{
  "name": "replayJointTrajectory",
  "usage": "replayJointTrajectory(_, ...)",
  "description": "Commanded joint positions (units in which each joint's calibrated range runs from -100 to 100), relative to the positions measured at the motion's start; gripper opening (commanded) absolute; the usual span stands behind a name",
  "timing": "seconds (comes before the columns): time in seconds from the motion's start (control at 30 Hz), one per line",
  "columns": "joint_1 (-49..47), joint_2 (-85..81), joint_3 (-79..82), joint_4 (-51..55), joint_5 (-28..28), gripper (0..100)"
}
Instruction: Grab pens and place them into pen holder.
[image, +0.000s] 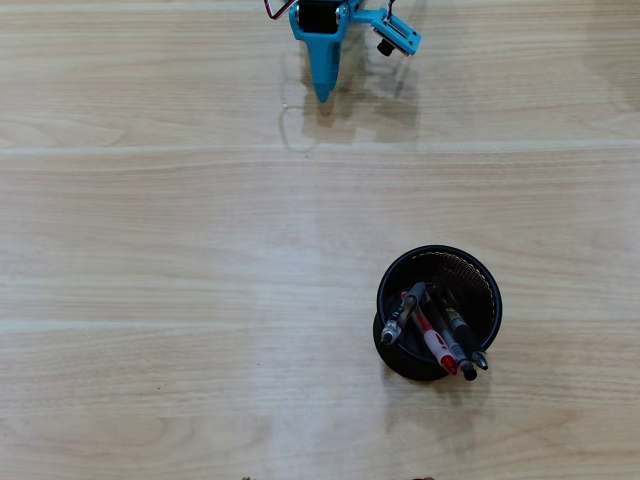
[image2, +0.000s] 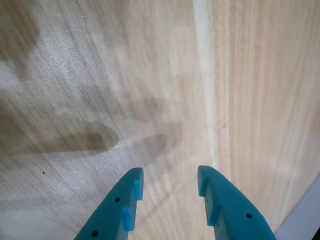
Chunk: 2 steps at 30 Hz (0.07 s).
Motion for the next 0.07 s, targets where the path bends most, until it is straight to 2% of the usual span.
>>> replayJointTrajectory(0.0, 0.7, 1.2, -2.2, 1.9, -0.1, 13)
replayJointTrajectory(0.03, 0.7, 1.2, -2.2, 1.9, -0.1, 13)
